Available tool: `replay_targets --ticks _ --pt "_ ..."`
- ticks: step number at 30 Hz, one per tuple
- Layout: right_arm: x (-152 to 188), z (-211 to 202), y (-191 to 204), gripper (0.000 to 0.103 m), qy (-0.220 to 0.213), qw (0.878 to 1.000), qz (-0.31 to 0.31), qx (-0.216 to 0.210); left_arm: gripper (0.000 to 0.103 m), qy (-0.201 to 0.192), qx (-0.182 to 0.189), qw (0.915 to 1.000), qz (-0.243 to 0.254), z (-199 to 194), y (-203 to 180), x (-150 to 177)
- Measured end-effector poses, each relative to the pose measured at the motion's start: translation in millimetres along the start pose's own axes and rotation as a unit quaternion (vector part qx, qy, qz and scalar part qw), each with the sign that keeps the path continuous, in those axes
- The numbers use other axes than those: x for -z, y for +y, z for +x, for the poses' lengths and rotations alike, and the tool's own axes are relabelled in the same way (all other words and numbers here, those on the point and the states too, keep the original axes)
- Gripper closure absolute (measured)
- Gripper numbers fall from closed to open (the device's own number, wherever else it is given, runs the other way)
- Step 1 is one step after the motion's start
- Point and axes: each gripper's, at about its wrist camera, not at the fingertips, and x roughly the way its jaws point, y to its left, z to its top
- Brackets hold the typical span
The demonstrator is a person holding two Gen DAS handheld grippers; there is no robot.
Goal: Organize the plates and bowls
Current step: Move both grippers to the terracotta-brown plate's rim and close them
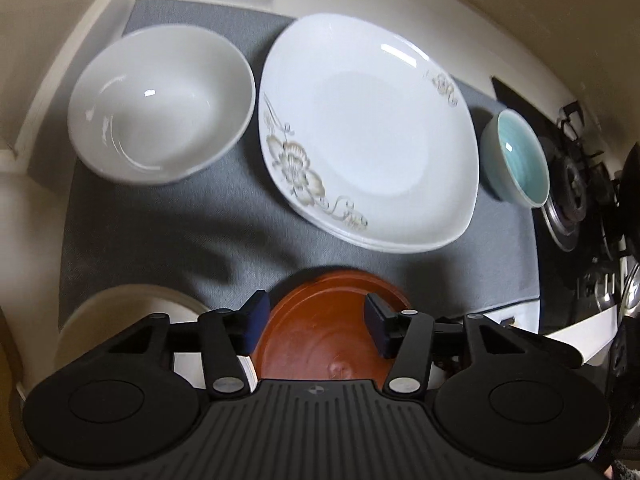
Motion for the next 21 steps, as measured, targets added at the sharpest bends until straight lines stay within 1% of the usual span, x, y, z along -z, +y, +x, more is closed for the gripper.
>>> replay_targets --ticks 1,2,3,5,6,7,10,11,12,14,15,16,17,18,21 --pt "2.7 -1.4 -0.8 0.082 -0.002 1.000 -0.004 0.006 0.048 0.004 0.002 1.0000 0.000 1.3 -0.3 1.1" --pt "4.7 -3.0 -2.6 0.089 -0.006 1.000 -0.005 0.015 0.048 0.006 0.004 1.0000 0.001 2.0 -0.8 2.4" --pt "6.1 -4.2 -5.8 0.092 -0.011 1.000 -0.005 0.026 0.047 0.006 0.003 1.0000 0.003 1.9 -1.7 4.4" --pt "7.8 -8.0 -15.9 0.093 -0.026 0.998 0.004 0.053 0.045 0.003 -0.003 1.0000 0.006 2.3 -3.9 6.7" --pt "9.0 -11.9 -23.7 0.096 -0.035 0.997 0.018 0.066 0.045 0.004 -0.006 0.9999 0.008 3.1 -5.5 8.2" --pt "9.5 -16.1 -33.6 0.096 -0.043 0.996 0.035 0.066 0.045 0.007 -0.009 0.9999 0.009 3.9 -7.5 9.8" --pt "16.3 -28.9 -57.3 0.093 -0.059 0.994 0.086 0.026 0.045 0.009 -0.015 0.9996 0.022 4.7 -17.7 15.8" --pt "19.8 -30.7 -60.7 0.089 -0.063 0.993 0.092 0.024 0.044 0.011 -0.016 0.9995 0.025 4.7 -21.2 17.8" --pt "23.4 -32.5 -63.2 0.086 -0.066 0.993 0.093 0.024 0.043 0.012 -0.018 0.9995 0.025 5.3 -24.6 19.0" --pt "31.6 -33.9 -65.2 0.085 -0.070 0.993 0.095 0.016 0.037 0.011 -0.028 0.9993 0.024 7.1 -30.7 21.5" --pt "36.4 -34.5 -66.4 0.079 -0.073 0.992 0.099 0.009 0.035 0.011 -0.034 0.9991 0.023 8.2 -33.1 23.8" --pt "40.8 -34.9 -67.7 0.075 -0.076 0.992 0.101 0.001 0.034 0.011 -0.040 0.9989 0.022 9.8 -36.0 26.3" --pt "45.5 -35.8 -67.6 0.068 -0.078 0.992 0.101 -0.004 0.034 0.013 -0.046 0.9986 0.022 12.1 -39.6 28.9" --pt "47.7 -34.9 -67.0 0.065 -0.080 0.992 0.101 -0.007 0.033 0.014 -0.053 0.9982 0.026 14.8 -43.3 31.2" --pt "55.2 -34.1 -69.5 0.063 -0.079 0.991 0.106 -0.025 0.033 0.009 -0.085 0.9957 0.038 27.6 -54.7 36.8"
